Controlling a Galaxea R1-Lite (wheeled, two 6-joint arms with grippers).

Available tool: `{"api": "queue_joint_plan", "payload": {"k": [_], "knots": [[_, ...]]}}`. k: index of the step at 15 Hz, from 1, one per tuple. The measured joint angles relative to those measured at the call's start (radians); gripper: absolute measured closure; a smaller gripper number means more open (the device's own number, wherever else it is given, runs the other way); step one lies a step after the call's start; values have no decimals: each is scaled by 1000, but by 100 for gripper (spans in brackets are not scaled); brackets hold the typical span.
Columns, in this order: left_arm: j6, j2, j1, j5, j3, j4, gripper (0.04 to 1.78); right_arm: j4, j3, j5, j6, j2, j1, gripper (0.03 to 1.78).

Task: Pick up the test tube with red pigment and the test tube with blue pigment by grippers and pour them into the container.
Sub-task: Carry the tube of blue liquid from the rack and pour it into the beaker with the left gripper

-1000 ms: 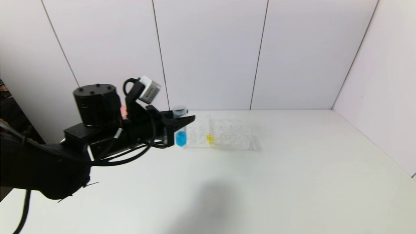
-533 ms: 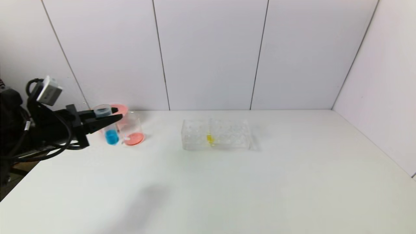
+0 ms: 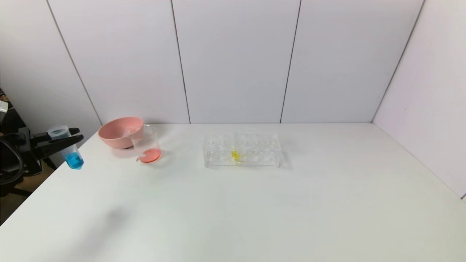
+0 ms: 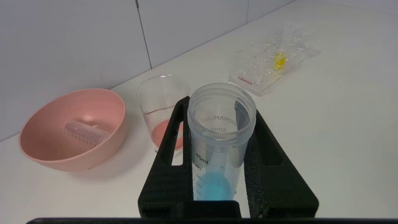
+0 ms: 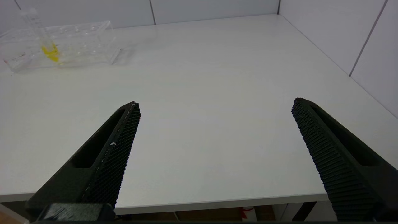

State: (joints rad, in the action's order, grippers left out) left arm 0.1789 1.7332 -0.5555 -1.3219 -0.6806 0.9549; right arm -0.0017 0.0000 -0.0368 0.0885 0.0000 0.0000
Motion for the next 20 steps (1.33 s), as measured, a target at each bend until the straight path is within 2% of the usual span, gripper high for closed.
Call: {"api": "queue_joint_plan", "payload": {"k": [4,8,12,17,20], "knots": [[-4,66,34,37,-79,-58,135,0,0,0,0,0,0,4],[-4,119,81,116,-258,-278,135,0,0,0,0,0,0,4],[60,172,146,226,-531,-612,135,0,0,0,0,0,0,4],[338,242,222,397,-864,-1151,135,0,0,0,0,0,0,4],[422,279,256,459,-1034,-1369,135,0,0,0,0,0,0,4]]}}
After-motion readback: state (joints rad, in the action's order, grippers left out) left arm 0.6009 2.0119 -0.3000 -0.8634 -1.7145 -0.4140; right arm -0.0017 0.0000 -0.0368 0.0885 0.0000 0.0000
